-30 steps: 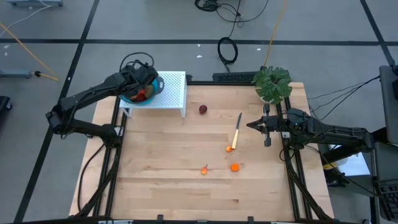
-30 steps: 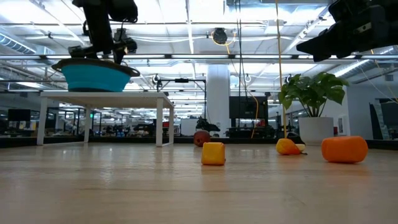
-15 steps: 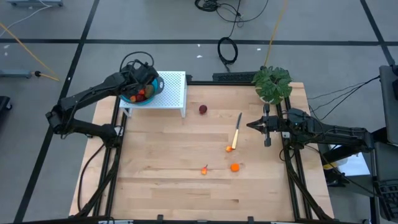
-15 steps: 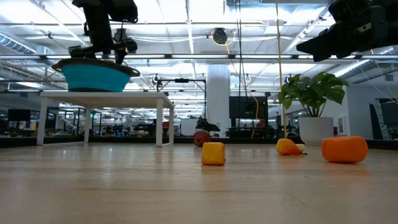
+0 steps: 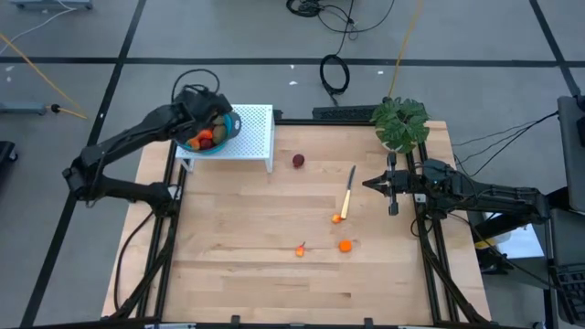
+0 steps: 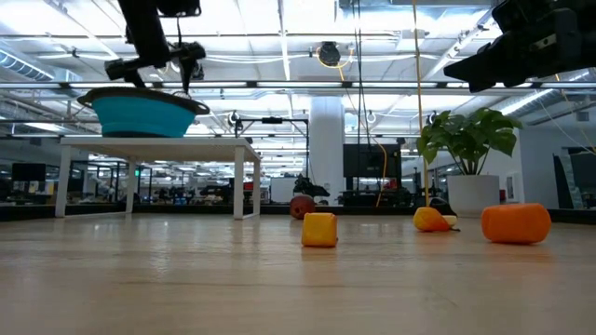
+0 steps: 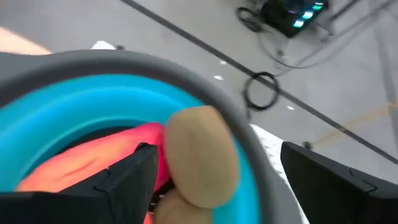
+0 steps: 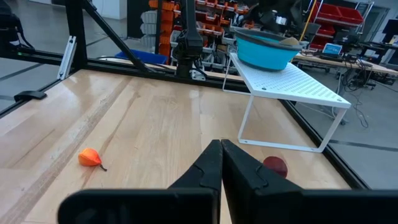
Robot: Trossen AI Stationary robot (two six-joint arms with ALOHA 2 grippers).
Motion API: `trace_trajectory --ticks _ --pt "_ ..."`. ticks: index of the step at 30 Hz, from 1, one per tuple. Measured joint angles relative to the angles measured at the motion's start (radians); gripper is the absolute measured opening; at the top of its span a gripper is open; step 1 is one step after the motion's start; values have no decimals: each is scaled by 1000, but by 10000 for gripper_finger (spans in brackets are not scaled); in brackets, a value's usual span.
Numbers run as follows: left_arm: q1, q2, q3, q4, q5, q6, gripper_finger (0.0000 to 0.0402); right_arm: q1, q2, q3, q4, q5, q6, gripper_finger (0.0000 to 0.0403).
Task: Pick & Place Fruit
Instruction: Put the red pomegranate into the blue strainer bowl on the shelf
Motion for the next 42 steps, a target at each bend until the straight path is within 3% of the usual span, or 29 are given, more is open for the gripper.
trace_trajectory --ticks 7,16,25,31,35,42 --pt "-90 -70 0 177 132 148 339 0 0 0 0 0 1 0" --pt "-352 -66 0 390 152 387 340 0 0 0 29 -4 1 0" --pt "-564 -61 0 325 153 441 340 1 18 0 34 -8 62 0" --pt "-656 -55 -13 258 113 455 338 3 77 0 42 -77 80 0" --pt "-698 -53 -58 292 91 459 303 3 125 0 96 -86 80 0" --pt "-731 -57 -138 415 91 538 183 3 204 0 187 -87 80 0"
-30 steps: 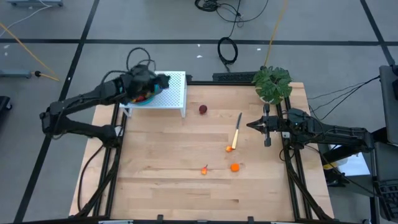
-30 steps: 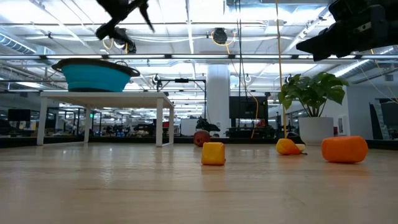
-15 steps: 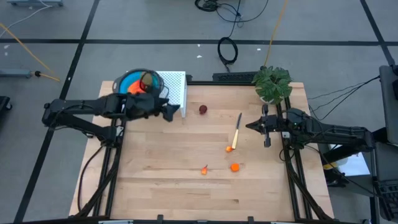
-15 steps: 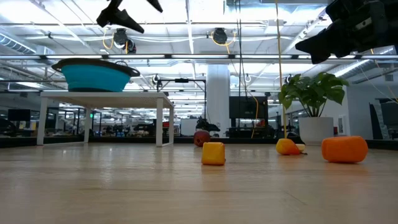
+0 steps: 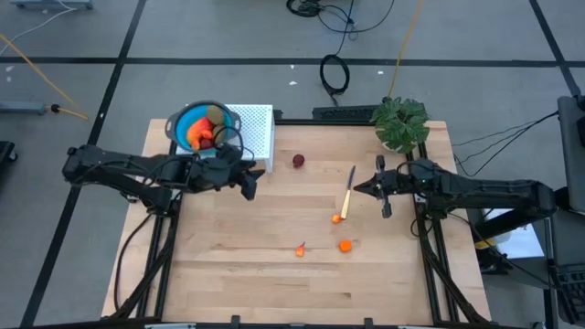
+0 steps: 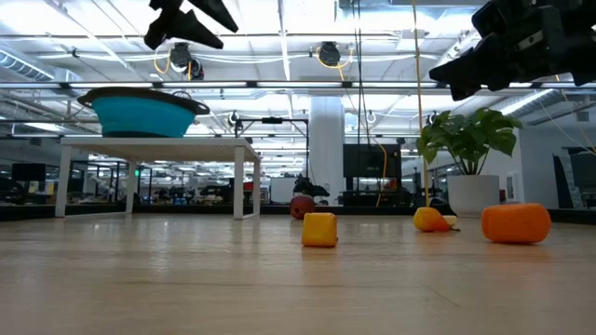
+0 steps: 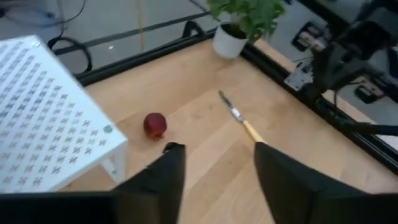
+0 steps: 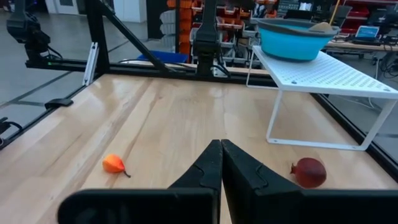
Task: Pick & Place Fruit
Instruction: Put the red pomegranate into the blue strainer bowl on the shelf
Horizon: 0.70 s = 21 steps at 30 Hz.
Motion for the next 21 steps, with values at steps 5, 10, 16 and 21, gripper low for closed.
trace_trajectory --ticks 5,10,16,21 --pt "0 -29 -57 80 67 115 97 0 56 20 34 0 0 0" --pt "0 -129 -167 222 102 195 18 0 147 92 34 1 -14 0" --pt "-9 -295 -320 393 202 257 19 0 293 201 3 11 -59 0" --pt "-27 -412 -409 422 243 309 5 0 438 318 -24 61 -83 2"
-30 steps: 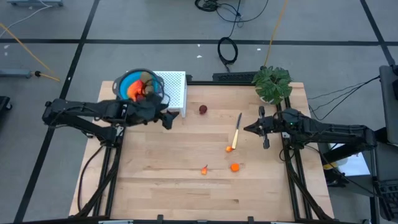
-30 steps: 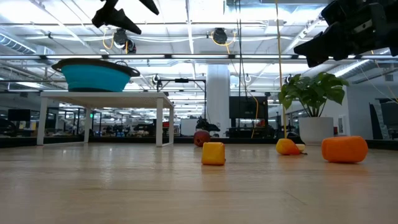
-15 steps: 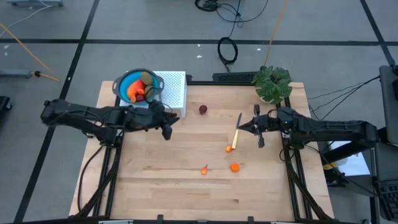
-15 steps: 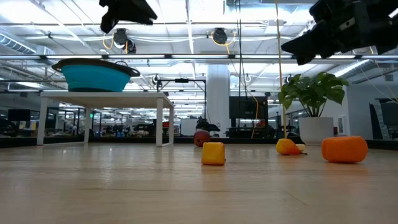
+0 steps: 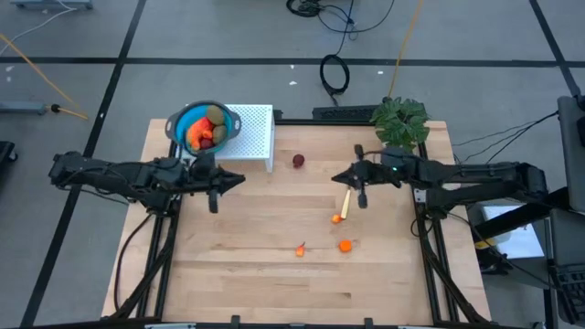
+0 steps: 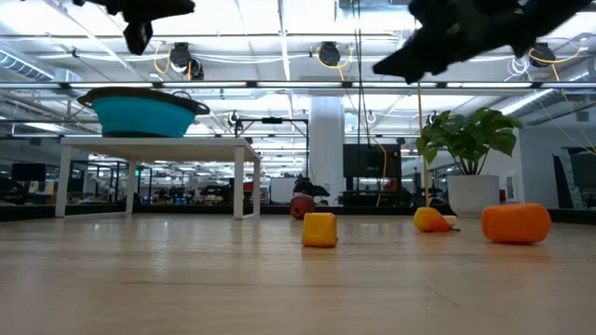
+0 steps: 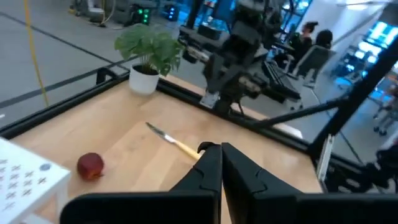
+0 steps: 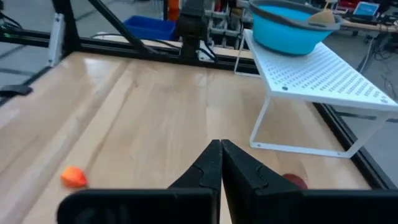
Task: Pick & Place Fruit
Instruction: Put the red pomegranate into the blue strainer bowl on the shelf
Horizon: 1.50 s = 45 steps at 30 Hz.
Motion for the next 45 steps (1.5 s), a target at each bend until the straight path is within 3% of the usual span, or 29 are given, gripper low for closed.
trace_trajectory --ticks 5,16,24,33,39,45 --pt "-20 -85 -60 -6 30 63 12 0 148 139 -81 5 -79 18" --pt "-53 -258 -182 -2 77 97 13 -1 413 344 -164 156 -218 85" --pt "-82 -351 -215 -11 151 133 5 -2 571 470 -211 210 -264 152" --pt "-115 -394 -216 -66 156 152 15 -44 733 591 -332 259 -306 244" --pt "-118 -392 -216 -80 147 145 4 -100 813 635 -333 249 -359 300" --pt "-119 -392 -216 -84 139 137 20 -164 866 683 -409 152 -396 332"
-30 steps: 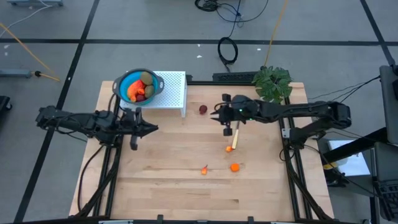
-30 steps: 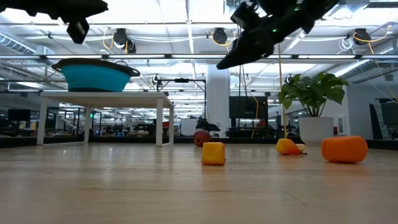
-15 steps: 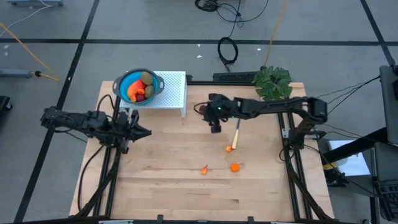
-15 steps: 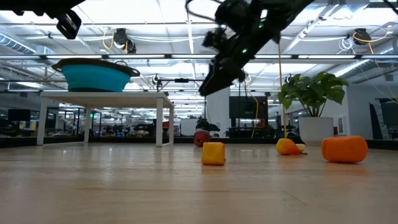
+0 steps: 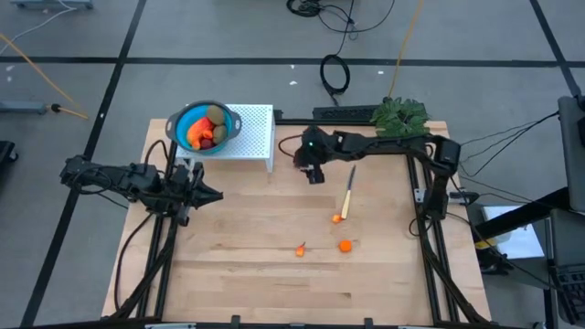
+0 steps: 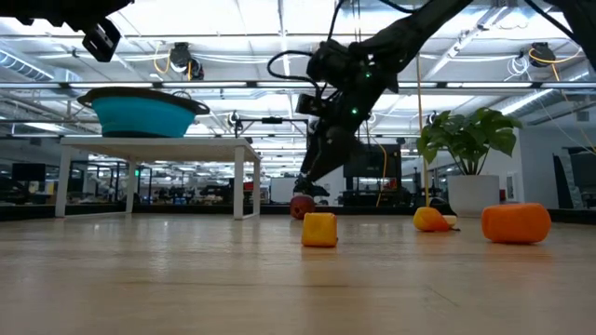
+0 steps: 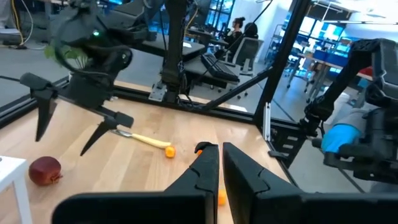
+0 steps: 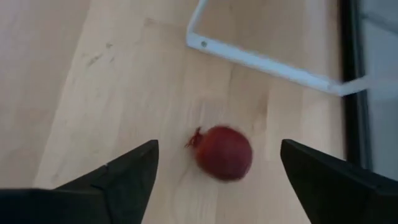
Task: Pick & Place Fruit
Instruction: Put the red pomegranate into the blue strainer bowl on the shelf
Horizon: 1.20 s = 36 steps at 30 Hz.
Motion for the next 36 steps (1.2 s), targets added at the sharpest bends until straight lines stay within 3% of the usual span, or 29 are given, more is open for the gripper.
trace_trajectory --ticks 7,14,24,36 --pt "0 0 0 2 -36 -5 2 -68 46 80 -53 -147 6 338" --pt "0 0 0 10 -80 -20 20 -103 118 162 -125 -265 7 338" --pt "0 0 0 30 -97 -29 2 -108 174 227 -213 -266 -24 338" --pt "0 0 0 30 -98 -46 21 -101 173 228 -254 -290 -29 338"
